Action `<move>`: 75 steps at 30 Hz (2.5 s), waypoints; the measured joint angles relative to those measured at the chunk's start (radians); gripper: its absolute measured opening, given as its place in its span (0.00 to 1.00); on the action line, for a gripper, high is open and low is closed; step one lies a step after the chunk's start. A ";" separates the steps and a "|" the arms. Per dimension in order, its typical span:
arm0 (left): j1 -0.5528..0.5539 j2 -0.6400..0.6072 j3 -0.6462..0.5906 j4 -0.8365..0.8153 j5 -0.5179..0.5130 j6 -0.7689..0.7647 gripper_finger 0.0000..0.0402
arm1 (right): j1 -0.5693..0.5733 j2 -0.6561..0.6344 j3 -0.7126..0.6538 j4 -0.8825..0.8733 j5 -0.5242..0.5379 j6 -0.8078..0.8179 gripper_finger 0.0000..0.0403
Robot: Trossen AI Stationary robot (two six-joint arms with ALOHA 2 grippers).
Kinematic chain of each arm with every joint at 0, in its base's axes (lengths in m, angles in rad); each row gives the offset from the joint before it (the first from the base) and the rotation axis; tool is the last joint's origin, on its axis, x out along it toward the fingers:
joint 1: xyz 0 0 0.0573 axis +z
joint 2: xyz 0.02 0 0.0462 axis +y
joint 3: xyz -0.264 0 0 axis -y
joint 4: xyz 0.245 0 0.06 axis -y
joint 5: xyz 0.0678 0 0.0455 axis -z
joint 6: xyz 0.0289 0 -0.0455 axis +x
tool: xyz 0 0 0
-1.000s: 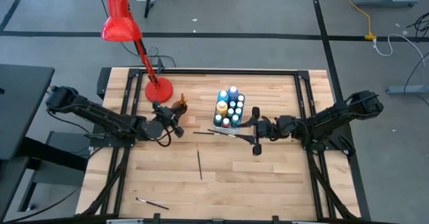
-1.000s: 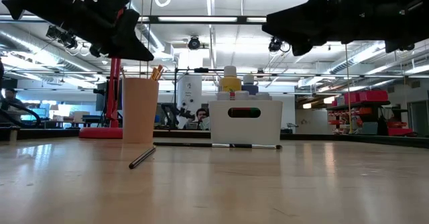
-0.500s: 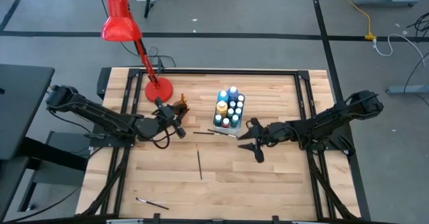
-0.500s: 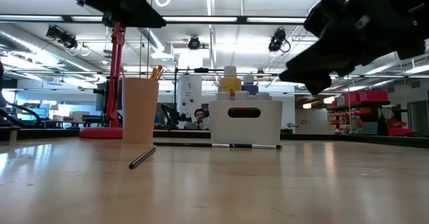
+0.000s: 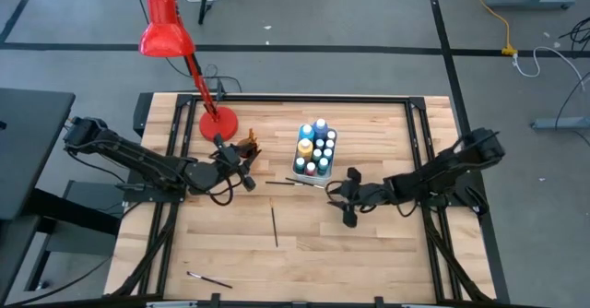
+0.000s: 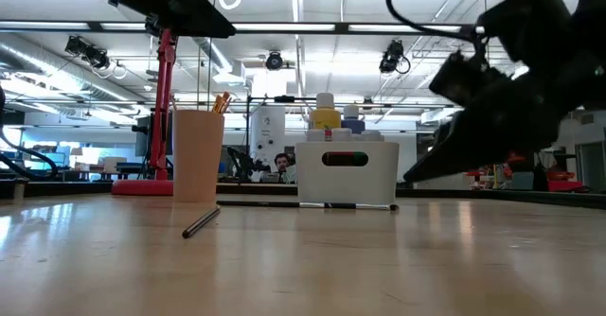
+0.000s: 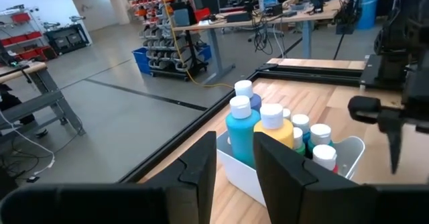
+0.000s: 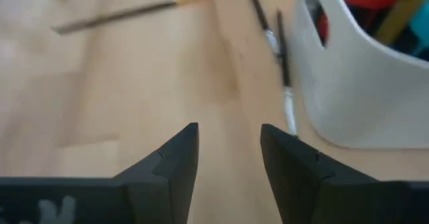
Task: Pick & Place Paint Supplies
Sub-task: Put the white paint brush into the orange cup
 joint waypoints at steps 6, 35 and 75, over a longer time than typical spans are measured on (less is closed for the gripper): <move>0.000 0.000 0.000 0.000 -0.007 0.000 0.27 | -0.015 0.117 0.000 0.099 0.118 -0.061 0.41; 0.001 0.000 0.000 0.001 -0.007 0.025 0.27 | -0.105 0.212 0.002 0.162 0.015 -0.034 0.08; 0.068 0.299 0.000 0.103 0.859 -0.424 0.36 | 0.092 0.096 0.830 -0.798 0.256 -1.469 0.00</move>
